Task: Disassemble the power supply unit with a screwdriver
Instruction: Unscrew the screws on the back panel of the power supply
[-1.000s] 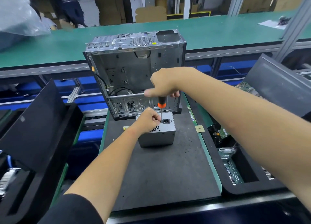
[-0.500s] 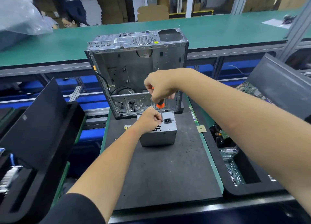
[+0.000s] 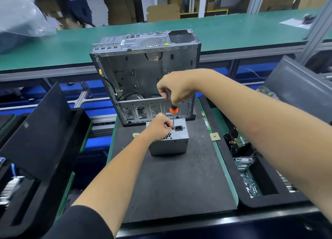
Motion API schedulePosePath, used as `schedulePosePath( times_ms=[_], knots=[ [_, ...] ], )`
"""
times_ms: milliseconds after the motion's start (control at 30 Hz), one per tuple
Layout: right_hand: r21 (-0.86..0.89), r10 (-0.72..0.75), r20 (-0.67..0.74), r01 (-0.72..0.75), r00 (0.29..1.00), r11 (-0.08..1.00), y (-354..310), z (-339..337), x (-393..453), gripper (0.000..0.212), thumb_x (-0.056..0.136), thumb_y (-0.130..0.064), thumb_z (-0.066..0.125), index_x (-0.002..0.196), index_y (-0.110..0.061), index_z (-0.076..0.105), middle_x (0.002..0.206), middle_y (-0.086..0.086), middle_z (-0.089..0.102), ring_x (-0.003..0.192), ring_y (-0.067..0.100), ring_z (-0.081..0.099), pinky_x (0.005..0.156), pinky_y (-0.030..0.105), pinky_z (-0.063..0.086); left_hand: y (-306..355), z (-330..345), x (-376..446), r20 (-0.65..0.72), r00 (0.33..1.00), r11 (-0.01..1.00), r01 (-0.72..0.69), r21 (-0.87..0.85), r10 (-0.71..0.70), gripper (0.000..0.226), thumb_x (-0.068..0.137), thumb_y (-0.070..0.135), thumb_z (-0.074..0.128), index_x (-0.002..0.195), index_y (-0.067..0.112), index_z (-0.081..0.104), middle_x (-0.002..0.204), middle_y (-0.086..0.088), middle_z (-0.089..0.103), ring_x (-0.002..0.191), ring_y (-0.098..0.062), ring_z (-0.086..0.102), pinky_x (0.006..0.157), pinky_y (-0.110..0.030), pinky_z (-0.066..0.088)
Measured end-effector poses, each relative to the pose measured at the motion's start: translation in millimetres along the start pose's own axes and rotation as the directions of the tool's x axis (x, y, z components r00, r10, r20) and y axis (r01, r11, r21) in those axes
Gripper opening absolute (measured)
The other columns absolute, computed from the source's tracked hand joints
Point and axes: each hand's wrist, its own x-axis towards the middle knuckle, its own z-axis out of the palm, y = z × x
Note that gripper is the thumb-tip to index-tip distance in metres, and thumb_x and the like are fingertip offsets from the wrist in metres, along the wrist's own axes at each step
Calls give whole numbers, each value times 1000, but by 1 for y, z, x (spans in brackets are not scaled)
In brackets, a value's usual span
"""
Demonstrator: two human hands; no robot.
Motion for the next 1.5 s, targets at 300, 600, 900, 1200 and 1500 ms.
schedulePosePath(
  times_ms=[300, 600, 900, 1200, 1500],
  knots=[
    [-175, 141, -58, -149, 988, 973, -5, 5, 6, 22, 98, -18, 41, 83, -11, 56, 74, 12, 67, 52, 19, 59, 49, 26, 39, -2, 1, 1, 10, 1000, 1000, -11, 7, 11, 21, 83, -4, 59, 71, 12, 62, 87, 1, 47, 64, -7, 48, 64, -16, 40],
    [37, -26, -44, 27, 999, 999, 2, 1, 3, 20, 78, -14, 67, 96, -16, 60, 90, 0, 61, 72, 14, 53, 55, 28, 37, -2, -1, 2, 8, 1000, 1000, 13, 24, -13, 26, 84, -2, 59, 66, 17, 57, 102, -7, 48, 76, -12, 50, 63, -8, 35],
    [-49, 113, -82, -117, 990, 992, -6, 7, 11, 35, 99, -32, 30, 86, -6, 50, 67, 15, 63, 43, 28, 65, 52, 31, 46, -4, 1, 2, 4, 1000, 1000, 0, 25, 0, 25, 84, -2, 60, 67, 16, 58, 103, -8, 47, 68, -6, 47, 58, -3, 37],
    [94, -85, -42, 89, 995, 992, 4, -2, 0, 16, 87, -12, 62, 95, -19, 51, 88, -2, 60, 64, 15, 67, 59, 28, 46, -4, 2, 2, 10, 1000, 1000, 6, 4, -6, 19, 84, -2, 59, 70, 12, 59, 94, 0, 43, 64, -6, 47, 57, -5, 36],
    [66, 156, -76, -151, 985, 986, -4, 6, 7, 51, 97, -49, 41, 82, -3, 57, 60, 12, 69, 41, 23, 65, 56, 29, 53, -3, 0, 1, 16, 1000, 1000, 10, 5, -10, 26, 84, -1, 60, 67, 17, 56, 97, -1, 43, 63, -6, 46, 56, -4, 37]
  ],
)
